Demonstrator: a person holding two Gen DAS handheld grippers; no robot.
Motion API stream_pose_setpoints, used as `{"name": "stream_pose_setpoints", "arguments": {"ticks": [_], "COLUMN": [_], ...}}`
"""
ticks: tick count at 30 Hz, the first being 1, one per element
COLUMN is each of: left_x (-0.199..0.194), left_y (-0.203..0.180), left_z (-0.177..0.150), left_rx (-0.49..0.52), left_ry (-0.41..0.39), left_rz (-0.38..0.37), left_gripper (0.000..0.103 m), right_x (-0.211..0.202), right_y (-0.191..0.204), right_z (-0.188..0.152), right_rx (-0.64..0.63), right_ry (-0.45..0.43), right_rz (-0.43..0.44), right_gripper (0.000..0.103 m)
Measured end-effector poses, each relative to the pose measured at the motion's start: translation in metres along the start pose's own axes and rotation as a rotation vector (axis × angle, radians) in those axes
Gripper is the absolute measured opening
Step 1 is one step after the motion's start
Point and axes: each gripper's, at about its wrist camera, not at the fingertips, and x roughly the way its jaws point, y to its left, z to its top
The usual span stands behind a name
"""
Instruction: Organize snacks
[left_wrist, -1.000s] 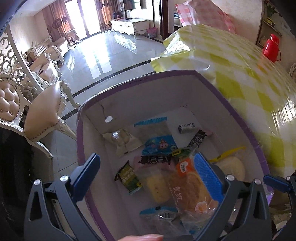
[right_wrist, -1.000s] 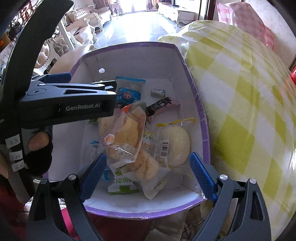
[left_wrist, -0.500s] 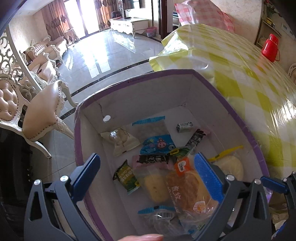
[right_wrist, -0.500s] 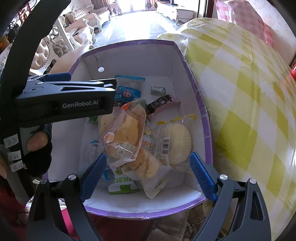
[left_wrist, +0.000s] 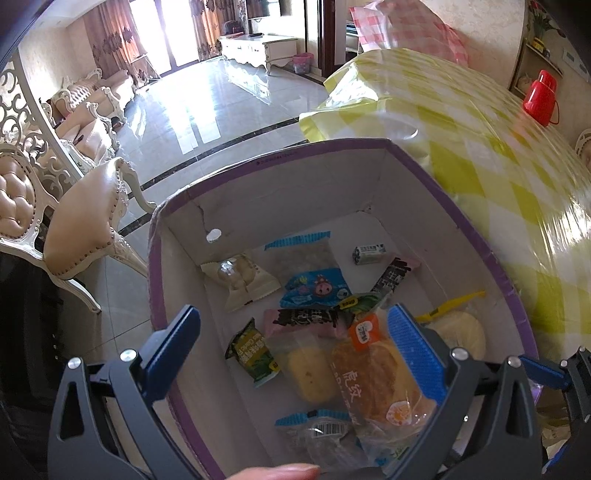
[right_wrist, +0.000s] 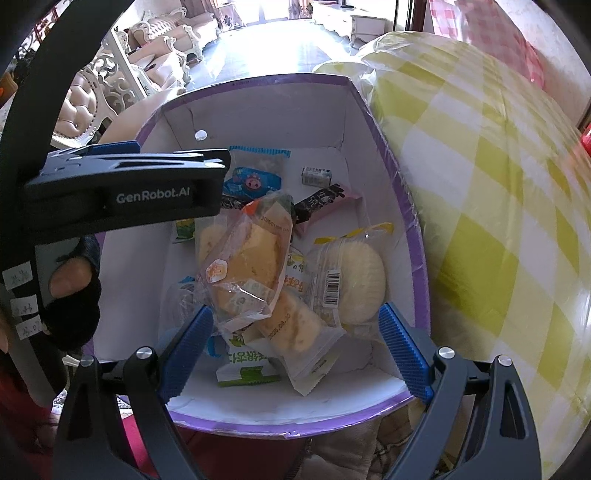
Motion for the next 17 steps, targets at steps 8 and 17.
{"name": "stream_pose_setpoints", "arguments": {"ticks": [8,17], "left_x": [0.0000,0.0049], "left_y": [0.0034,0.0055], "left_z": [0.0009,0.0026], "left_rx": [-0.009,-0.017], "left_ry": [-0.009,0.015], "left_rz": [0.010,-0.003], "left_gripper": [0.102,0.102], "right_x": [0.0010,0.0011], "right_y": [0.0004,0.0028], "right_z": [-0.0023,-0.0057], "right_rx": [0.002,0.002], "right_ry": [0.002,0.004], "right_rz": [0.001,0.002], "right_gripper": [0.088,0.088]}}
